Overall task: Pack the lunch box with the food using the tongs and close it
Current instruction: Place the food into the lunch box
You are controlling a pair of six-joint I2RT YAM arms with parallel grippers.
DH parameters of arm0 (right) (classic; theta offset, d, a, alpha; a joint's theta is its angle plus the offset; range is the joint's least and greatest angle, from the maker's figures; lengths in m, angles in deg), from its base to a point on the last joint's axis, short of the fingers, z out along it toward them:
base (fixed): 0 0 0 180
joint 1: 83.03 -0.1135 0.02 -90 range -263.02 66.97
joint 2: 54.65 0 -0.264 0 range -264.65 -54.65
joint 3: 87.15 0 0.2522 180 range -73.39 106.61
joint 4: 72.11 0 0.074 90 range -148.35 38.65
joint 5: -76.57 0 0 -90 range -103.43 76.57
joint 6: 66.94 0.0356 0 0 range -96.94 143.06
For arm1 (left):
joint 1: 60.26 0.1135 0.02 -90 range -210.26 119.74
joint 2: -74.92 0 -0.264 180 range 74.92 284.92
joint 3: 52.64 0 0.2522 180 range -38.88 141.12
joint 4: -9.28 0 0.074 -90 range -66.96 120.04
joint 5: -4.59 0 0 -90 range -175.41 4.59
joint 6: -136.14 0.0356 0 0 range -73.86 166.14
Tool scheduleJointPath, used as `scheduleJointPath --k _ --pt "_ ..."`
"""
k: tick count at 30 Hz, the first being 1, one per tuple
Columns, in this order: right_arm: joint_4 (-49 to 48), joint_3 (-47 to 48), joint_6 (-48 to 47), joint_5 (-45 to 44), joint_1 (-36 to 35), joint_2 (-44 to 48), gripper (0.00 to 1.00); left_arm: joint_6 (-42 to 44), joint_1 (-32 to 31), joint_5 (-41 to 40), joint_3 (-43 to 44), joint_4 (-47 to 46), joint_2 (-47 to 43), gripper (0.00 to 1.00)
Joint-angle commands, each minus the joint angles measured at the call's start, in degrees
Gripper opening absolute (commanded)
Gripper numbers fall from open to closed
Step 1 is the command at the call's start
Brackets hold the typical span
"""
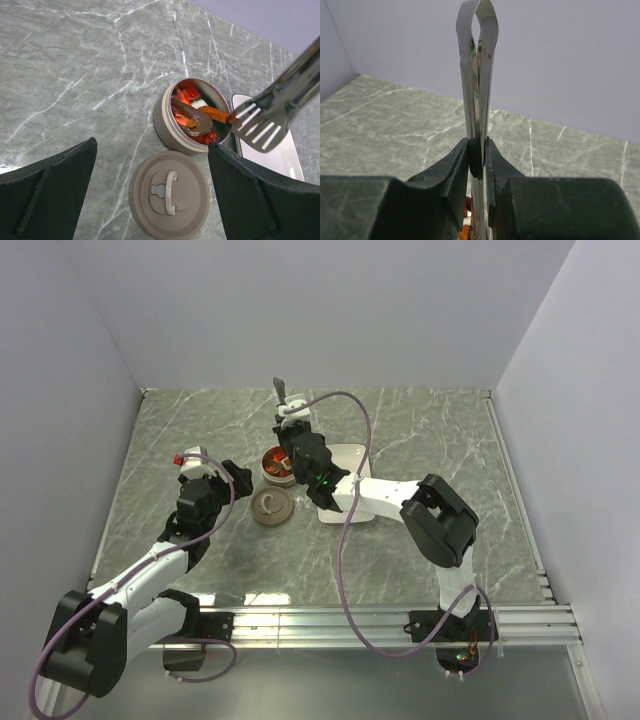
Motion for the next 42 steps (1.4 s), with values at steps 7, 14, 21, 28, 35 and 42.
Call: scheduleJointPath --k 7,14,21,28,35,42 --pt "-1.96 5.67 -0.88 2.01 0.77 -2.58 0.23 -0.11 0.22 0.5 -0.08 -2.89 -0.56 0.99" --pt "-9.43 -4.87 0.17 2.1 0.68 6.2 0.23 -0.11 0.22 0.32 -0.08 -2.98 -0.47 0.99" --pt "-14.36 -14.64 0.88 1.49 0.68 15.26 0.23 -0.11 0.22 0.23 -0.17 -2.89 -0.74 0.99" --pt "-12.69 -11.13 0.0 -0.27 0.69 9.47 0.23 -0.11 0.31 0.23 0.01 -2.71 -0.74 0.99" --pt "-11.11 -7.35 -1.58 -1.85 0.77 5.95 0.23 -0.02 0.31 0.41 0.01 -2.89 -0.65 1.0" --pt "-10.32 -5.68 -1.23 -1.42 0.95 4.11 0.23 -0.02 0.31 0.41 0.01 -2.8 -0.65 0.99"
